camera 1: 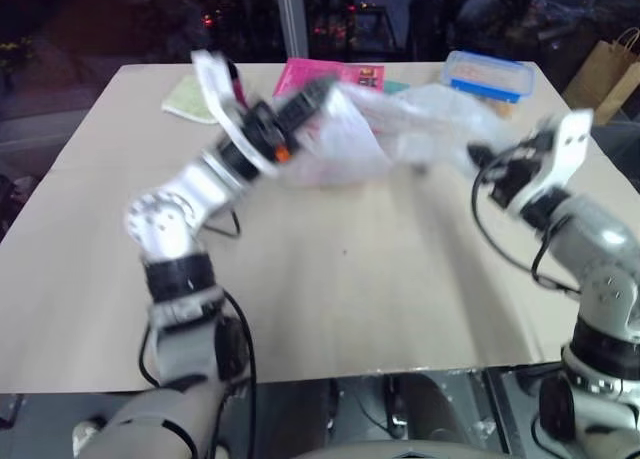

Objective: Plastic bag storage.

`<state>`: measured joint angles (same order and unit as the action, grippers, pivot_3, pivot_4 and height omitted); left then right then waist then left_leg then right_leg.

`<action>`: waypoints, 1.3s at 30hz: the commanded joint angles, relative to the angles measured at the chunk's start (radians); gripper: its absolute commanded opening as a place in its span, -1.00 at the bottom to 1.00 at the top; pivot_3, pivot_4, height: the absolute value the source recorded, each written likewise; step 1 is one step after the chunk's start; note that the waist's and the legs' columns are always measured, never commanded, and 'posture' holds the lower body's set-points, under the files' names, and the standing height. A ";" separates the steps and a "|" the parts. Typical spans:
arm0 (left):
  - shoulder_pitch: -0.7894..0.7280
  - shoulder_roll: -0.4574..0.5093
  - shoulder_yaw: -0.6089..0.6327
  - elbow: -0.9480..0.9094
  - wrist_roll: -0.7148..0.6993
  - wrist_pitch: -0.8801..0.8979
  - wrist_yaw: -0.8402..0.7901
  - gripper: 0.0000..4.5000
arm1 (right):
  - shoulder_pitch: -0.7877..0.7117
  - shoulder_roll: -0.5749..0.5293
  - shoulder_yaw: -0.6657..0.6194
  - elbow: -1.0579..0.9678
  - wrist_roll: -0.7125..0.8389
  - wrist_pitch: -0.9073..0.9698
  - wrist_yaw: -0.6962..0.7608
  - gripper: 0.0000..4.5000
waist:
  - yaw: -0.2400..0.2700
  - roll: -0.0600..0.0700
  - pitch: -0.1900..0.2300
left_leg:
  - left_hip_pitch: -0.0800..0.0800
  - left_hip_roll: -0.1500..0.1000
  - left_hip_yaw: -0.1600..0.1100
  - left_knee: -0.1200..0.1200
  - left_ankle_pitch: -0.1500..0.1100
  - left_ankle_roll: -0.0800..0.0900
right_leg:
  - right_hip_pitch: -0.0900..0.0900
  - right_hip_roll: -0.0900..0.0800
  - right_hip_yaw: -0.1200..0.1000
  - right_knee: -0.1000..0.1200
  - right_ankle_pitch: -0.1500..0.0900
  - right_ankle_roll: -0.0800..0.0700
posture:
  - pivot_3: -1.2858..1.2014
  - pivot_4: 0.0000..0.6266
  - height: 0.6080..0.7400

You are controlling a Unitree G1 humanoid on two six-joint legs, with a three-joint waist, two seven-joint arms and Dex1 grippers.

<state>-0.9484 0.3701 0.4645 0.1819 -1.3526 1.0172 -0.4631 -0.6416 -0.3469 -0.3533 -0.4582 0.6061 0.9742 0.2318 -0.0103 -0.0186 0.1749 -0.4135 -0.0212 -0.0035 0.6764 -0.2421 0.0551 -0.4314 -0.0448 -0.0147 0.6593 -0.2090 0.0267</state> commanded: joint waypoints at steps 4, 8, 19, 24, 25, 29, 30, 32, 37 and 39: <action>-0.430 0.178 -0.018 0.526 0.262 -0.283 -0.235 -0.98 | -0.431 -0.114 -0.048 0.298 -0.023 -0.191 0.012 -1.00 | 0.002 -0.002 0.003 | -0.001 -0.003 0.000 -0.002 0.000 0.000 | -0.002 -0.001 0.000 0.000 0.000 0.001 | 0.03 -0.52 1.00; -0.530 0.181 -0.067 0.673 0.399 -0.386 -0.353 -0.98 | -0.478 -0.166 -0.032 0.372 -0.043 -0.245 0.034 -1.00 | -0.001 -0.002 0.002 | -0.003 -0.004 0.002 -0.009 -0.001 0.001 | -0.002 -0.005 0.000 -0.008 -0.003 0.005 | 0.03 -0.52 1.00; -0.290 0.106 -0.242 0.463 0.690 -0.496 -0.366 -0.98 | -0.116 -0.179 -0.039 0.013 0.040 -0.100 -0.023 -1.00 | -0.002 -0.001 0.001 | -0.019 -0.004 0.004 -0.009 -0.002 0.002 | -0.018 -0.012 0.005 -0.004 -0.003 0.007 | 0.03 -0.52 1.00; -0.028 0.119 -0.321 0.253 0.800 -0.553 -0.372 -0.98 | 0.130 -0.191 -0.005 -0.150 0.047 -0.036 -0.034 -1.00 | -0.002 -0.001 0.002 | -0.017 -0.005 0.005 -0.004 -0.002 0.003 | -0.018 -0.013 0.007 -0.002 -0.003 0.007 | 0.03 -0.52 1.00; 0.037 0.131 -0.335 0.199 0.816 -0.559 -0.384 -0.98 | 0.200 -0.210 0.020 -0.179 0.024 -0.035 -0.022 -1.00 | -0.001 -0.001 0.001 | -0.017 -0.004 0.005 -0.004 -0.002 0.003 | -0.018 -0.013 0.007 -0.002 -0.003 0.006 | 0.03 -0.52 1.00; 0.255 0.146 -0.337 0.002 0.843 -0.549 -0.340 -0.44 | 0.420 -0.274 0.083 -0.238 -0.040 -0.090 0.039 -0.76 | -0.001 -0.001 0.001 | -0.015 -0.004 0.005 -0.005 -0.002 0.003 | -0.016 -0.014 0.009 -0.001 -0.003 0.006 | 0.03 -0.52 1.00; 0.326 0.154 -0.336 -0.059 0.849 -0.547 -0.333 -0.27 | 0.487 -0.299 0.078 -0.247 -0.057 -0.118 0.072 -0.65 | 0.000 -0.001 0.001 | -0.015 -0.004 0.005 -0.004 -0.002 0.003 | -0.016 -0.014 0.009 -0.001 -0.003 0.006 | 0.03 -0.52 1.00; 0.451 0.173 -0.313 -0.164 0.840 -0.531 -0.325 0.16 | 0.598 -0.338 0.034 -0.270 -0.069 -0.156 0.132 -0.22 | 0.001 -0.001 0.001 | -0.016 -0.005 0.005 -0.002 -0.002 0.003 | -0.016 -0.014 0.008 -0.001 -0.003 0.007 | 0.03 -0.52 1.00; 0.662 0.243 -0.251 -0.337 0.834 -0.514 -0.312 1.00 | 0.809 -0.400 -0.127 -0.346 -0.005 -0.193 0.289 0.78 | 0.006 -0.001 0.001 | -0.013 -0.004 0.004 -0.002 -0.005 0.007 | -0.013 -0.015 0.007 -0.001 -0.003 0.006 | 0.03 -0.52 1.00; 0.834 0.308 -0.155 -0.394 0.801 -0.501 -0.375 1.00 | 0.970 -0.407 -0.300 -0.365 0.035 -0.222 0.427 0.97 | 0.008 -0.001 0.001 | -0.007 -0.003 0.004 -0.002 -0.005 0.007 | -0.007 -0.014 0.006 -0.002 -0.003 0.006 | 0.03 -0.52 1.00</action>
<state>-0.2004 0.6363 0.2195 -0.1430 -0.5189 0.5144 -0.7949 0.2564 -0.7434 -0.5040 -0.7784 0.6081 0.7951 0.5515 -0.0028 -0.0193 0.1758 -0.4157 -0.0241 0.0001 0.6722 -0.2474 0.0626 -0.4342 -0.0592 -0.0084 0.6561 -0.2124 0.0329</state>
